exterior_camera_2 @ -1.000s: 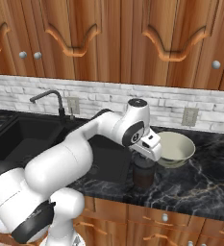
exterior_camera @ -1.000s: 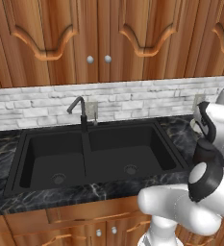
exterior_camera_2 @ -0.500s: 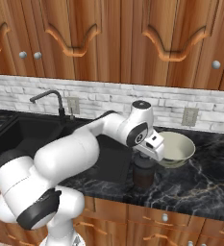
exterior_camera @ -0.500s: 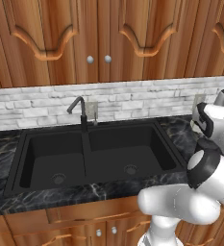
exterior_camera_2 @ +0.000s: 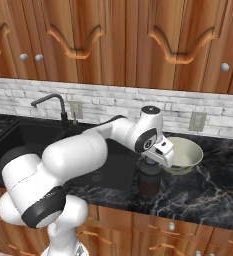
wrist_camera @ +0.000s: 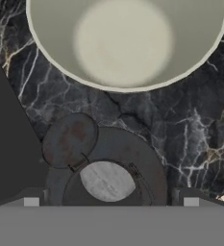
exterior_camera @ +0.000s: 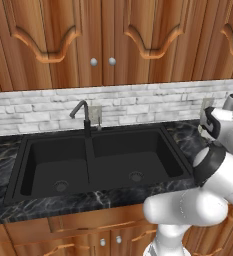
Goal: Place the bowl in the left basin and the jug in the right basin of the sink.
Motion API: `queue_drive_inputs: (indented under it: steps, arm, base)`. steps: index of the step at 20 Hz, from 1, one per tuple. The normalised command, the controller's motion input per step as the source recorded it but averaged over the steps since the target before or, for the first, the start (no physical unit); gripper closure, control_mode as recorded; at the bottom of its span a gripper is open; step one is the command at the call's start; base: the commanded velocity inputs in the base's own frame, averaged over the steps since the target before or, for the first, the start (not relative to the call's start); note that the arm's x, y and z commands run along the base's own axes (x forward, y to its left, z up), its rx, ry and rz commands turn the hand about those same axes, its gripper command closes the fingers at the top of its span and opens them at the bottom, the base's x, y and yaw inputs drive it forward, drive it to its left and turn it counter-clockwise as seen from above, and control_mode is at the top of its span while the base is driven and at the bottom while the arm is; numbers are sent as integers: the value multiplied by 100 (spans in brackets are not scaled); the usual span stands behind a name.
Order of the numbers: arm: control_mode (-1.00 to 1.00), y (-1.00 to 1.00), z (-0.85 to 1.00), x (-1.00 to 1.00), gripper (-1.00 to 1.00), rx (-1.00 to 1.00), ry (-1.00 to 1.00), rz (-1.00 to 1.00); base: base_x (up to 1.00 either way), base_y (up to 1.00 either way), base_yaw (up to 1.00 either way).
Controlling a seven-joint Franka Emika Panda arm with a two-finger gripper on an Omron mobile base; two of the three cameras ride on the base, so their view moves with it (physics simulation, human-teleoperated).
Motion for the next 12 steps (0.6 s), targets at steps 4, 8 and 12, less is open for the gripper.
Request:
queue_drive_inputs:
  steps: [4,8,12]
  arm:
    - [-100,0,-3,0,-100,-2,2,0]
    - [-100,0,-7,2,-100,0,3,0]
    - [-100,0,-14,10,-100,0,1,0]
  base:
    - [0,0,0]
    - [0,0,0]
    - [0,0,0]
